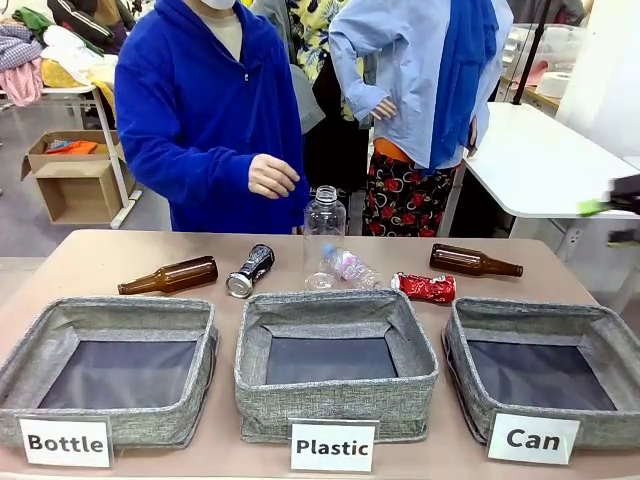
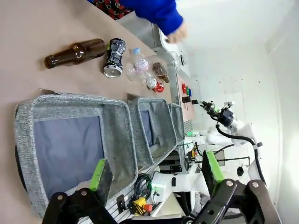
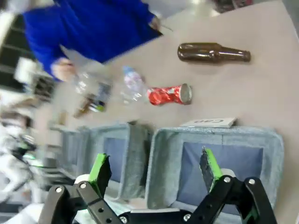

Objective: Sort the can waste into the basket.
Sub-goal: Pick up the can waste from the table and place it in the right Fabric basket.

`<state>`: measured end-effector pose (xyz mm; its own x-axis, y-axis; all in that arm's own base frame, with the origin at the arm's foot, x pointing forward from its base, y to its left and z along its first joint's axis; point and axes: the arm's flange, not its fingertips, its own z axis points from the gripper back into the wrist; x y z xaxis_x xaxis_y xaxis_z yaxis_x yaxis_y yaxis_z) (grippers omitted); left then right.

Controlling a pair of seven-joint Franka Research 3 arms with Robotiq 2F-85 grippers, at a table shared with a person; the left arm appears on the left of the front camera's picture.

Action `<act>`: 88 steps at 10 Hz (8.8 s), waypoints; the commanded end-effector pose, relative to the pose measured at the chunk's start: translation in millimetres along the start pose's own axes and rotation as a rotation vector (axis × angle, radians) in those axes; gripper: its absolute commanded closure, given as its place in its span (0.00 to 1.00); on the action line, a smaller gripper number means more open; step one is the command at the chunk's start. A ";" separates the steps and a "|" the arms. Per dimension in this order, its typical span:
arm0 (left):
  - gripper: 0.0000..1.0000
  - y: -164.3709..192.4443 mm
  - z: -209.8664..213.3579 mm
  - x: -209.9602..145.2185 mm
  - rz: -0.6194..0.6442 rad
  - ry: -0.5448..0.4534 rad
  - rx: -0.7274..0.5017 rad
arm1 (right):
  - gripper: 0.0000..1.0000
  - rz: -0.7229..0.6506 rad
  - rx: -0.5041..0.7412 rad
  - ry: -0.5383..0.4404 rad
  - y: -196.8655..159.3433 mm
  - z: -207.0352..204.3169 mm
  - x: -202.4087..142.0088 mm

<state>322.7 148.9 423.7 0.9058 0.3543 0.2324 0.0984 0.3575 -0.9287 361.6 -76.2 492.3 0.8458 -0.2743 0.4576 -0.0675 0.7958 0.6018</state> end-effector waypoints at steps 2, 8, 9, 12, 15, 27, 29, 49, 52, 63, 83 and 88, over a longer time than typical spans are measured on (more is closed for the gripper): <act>0.00 1.0 2.9 -0.3 -0.025 0.002 -0.013 | 0.00 0.264 -0.302 0.213 68.1 -95.0 15.8; 0.00 1.0 2.9 -0.3 -0.025 0.002 -0.013 | 0.00 0.341 -0.332 0.231 92.2 -128.5 4.4; 0.00 1.0 2.9 -0.3 -0.025 0.002 -0.013 | 0.00 0.428 -0.356 0.263 91.9 -139.6 15.1; 0.00 1.0 2.9 -0.3 -0.025 0.002 -0.013 | 0.00 1.015 -0.093 0.530 77.7 -174.1 51.4; 0.00 1.0 2.9 -0.3 -0.025 0.002 -0.013 | 0.00 1.523 0.207 0.679 61.6 -194.3 61.0; 0.00 1.0 2.9 -0.3 -0.025 0.002 -0.013 | 0.00 1.447 0.039 0.816 39.8 -356.8 56.0; 0.00 1.0 2.9 -0.3 -0.025 0.002 -0.013 | 0.00 1.432 0.008 0.812 34.6 -359.1 52.5; 0.00 1.0 2.9 -0.3 -0.025 0.002 -0.013 | 1.00 1.362 -0.011 0.815 74.0 -91.4 16.3; 0.00 1.0 2.9 -0.3 -0.025 0.002 -0.013 | 1.00 1.354 0.097 0.795 1.7 -61.6 -36.9; 0.00 -25.7 33.7 3.3 -0.072 -0.062 -0.023 | 0.00 1.244 0.102 0.788 -18.6 -81.4 -32.5; 0.00 -25.7 33.7 3.3 -0.072 -0.062 -0.023 | 0.00 -0.154 0.670 0.160 -22.9 -48.2 -24.1; 0.00 -50.6 33.3 -18.9 -0.201 -0.010 -0.029 | 0.00 -0.154 0.670 0.160 -22.9 -48.2 -24.1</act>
<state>305.4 166.5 463.6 0.8755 0.3473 0.3359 0.1991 0.3743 -0.9057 368.2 -59.8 433.3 0.9365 -0.2397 0.2560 -0.2026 0.2262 0.9528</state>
